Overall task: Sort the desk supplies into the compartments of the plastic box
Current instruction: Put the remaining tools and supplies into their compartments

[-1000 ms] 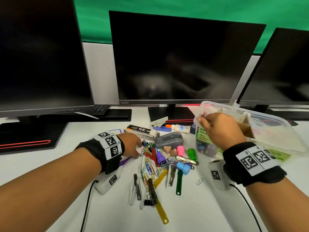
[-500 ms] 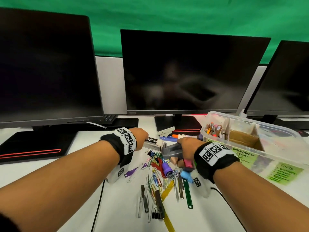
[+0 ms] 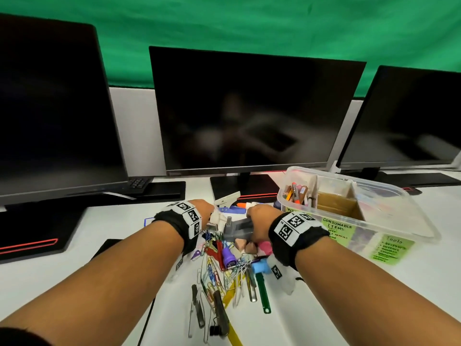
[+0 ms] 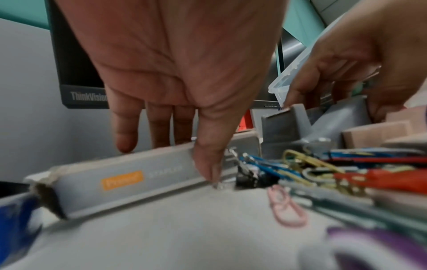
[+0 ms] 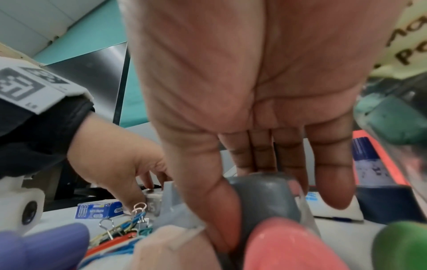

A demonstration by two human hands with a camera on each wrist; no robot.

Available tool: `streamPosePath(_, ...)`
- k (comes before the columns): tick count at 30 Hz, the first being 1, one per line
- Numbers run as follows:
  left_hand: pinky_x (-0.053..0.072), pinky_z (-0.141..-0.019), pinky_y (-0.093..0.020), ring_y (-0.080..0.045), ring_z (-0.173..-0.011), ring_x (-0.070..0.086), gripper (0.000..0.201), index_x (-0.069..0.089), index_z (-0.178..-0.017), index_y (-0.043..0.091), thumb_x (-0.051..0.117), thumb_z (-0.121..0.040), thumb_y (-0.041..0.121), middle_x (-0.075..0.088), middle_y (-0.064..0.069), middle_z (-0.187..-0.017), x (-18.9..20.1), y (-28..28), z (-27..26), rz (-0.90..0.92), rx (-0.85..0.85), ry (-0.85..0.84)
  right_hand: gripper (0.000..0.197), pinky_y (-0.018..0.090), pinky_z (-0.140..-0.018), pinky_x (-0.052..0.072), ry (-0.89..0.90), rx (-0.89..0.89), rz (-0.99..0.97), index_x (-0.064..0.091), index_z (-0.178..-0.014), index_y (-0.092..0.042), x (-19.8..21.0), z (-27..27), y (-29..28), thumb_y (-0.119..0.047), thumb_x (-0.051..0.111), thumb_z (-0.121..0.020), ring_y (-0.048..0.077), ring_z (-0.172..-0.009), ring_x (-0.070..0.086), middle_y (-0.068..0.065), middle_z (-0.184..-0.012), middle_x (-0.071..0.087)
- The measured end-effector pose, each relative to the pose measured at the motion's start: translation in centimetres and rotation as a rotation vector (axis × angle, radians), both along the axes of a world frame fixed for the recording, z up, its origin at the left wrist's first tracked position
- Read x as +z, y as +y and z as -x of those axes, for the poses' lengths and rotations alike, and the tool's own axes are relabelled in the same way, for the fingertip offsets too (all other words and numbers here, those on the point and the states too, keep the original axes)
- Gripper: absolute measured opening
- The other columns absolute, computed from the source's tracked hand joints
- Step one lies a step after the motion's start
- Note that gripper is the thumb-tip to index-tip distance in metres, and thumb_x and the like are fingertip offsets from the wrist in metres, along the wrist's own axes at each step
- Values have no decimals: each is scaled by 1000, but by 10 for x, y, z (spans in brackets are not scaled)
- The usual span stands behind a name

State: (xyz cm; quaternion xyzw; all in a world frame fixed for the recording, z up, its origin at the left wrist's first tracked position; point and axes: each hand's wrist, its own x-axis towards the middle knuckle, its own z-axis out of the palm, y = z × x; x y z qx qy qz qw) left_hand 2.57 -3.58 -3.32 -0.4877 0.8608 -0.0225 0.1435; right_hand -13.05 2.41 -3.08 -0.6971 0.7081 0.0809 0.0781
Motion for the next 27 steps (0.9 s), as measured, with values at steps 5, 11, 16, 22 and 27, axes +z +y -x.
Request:
streamPosePath(5,52,-80,-33,-24,-99,60,39,52,-115,15,65,-78,23,57,-7,-112,18,-1,-4,120,65,206,40,31,-84,48,-5,32,130,58,-117,-7,9,-5,9,-31,65,-86,25,-105,57,12,-116,58)
streamPosePath(11,46,-70,-31,-24,-88,56,50,48,-116,11,67,-74,31,53,-7,-101,47,2,3,145,211,491,41,28,-69,47,-142,-15,346,60,-107,-8,33,-8,41,-35,68,-78,23,-88,57,10,-105,56)
streamPosePath(16,42,-68,-29,-23,-84,56,51,49,-115,10,70,-75,34,56,-4,-93,60,7,8,92,269,644,34,23,-53,35,-244,-42,492,55,-89,-15,60,6,79,-41,71,-73,19,-76,50,2,-88,51)
streamPosePath(22,39,-65,-26,-19,-78,55,24,49,-94,16,66,-79,24,56,0,-84,73,44,36,-6,76,851,50,25,-74,45,-379,-265,730,62,-114,-12,99,72,116,-33,75,-70,18,-87,57,4,-103,63)
streamPosePath(27,42,-83,-21,-19,-107,57,48,54,-121,14,68,-76,16,57,0,-115,72,85,71,-47,-313,749,50,35,-81,53,-405,-571,802,61,-116,-6,109,142,121,-30,72,-74,28,-95,63,10,-107,66)
